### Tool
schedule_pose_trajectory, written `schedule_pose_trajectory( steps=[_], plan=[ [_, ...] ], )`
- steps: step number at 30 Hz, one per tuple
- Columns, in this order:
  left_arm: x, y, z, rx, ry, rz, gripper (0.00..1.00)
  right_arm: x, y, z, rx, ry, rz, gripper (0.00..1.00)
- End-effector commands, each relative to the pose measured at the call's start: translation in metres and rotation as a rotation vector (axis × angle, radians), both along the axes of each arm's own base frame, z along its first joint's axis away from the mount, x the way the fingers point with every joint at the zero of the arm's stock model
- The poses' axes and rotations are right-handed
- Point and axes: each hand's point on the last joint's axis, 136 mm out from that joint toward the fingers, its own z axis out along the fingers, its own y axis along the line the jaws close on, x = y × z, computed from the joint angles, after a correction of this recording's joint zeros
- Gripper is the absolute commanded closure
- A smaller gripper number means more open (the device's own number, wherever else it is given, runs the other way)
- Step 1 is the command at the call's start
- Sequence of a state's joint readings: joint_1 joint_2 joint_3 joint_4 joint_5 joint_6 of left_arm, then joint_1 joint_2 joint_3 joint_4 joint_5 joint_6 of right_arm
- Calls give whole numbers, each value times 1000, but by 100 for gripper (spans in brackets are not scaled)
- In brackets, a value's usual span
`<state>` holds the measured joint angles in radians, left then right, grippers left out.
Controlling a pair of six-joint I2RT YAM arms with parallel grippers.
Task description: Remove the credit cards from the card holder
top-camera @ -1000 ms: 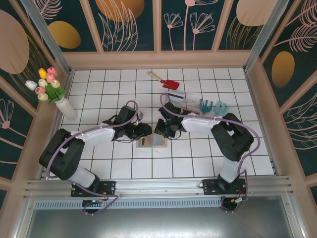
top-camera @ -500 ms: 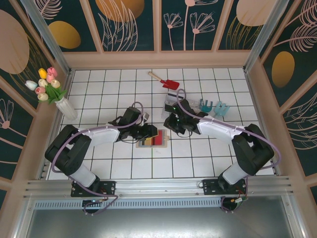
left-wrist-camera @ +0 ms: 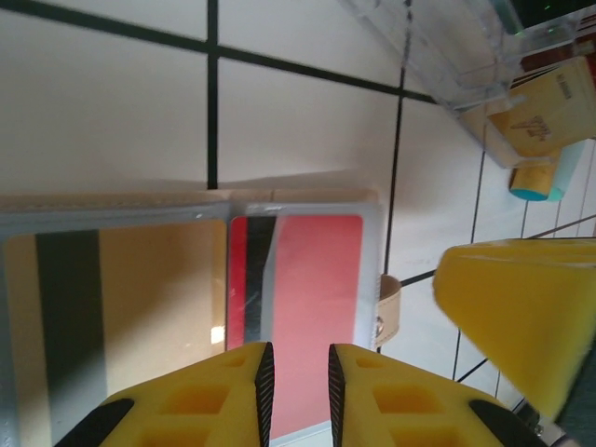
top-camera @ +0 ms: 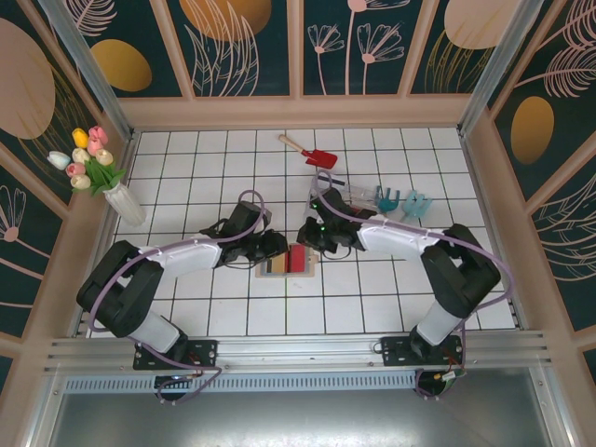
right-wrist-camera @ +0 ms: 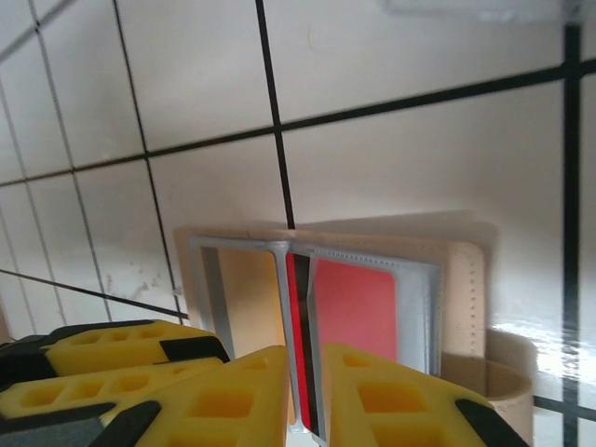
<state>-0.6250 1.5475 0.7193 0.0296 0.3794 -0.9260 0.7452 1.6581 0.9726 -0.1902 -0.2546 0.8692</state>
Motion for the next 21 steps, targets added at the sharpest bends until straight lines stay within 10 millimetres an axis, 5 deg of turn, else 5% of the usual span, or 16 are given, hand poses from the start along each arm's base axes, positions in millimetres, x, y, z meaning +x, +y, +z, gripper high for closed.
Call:
schedule_pose_trajectory(
  steps=[1,8,21],
  plan=[
    [-6,-1,-7,-8,28,-1,75,-10,1,-14,-49,63,28,82],
    [-9,-14,-13,-40,76,-52,74,-21,-10,-33,-122,133,9,83],
    [-10,-8,-32,41,99,-72,73,-26,-12,-48,-160,174,25,83]
  ],
)
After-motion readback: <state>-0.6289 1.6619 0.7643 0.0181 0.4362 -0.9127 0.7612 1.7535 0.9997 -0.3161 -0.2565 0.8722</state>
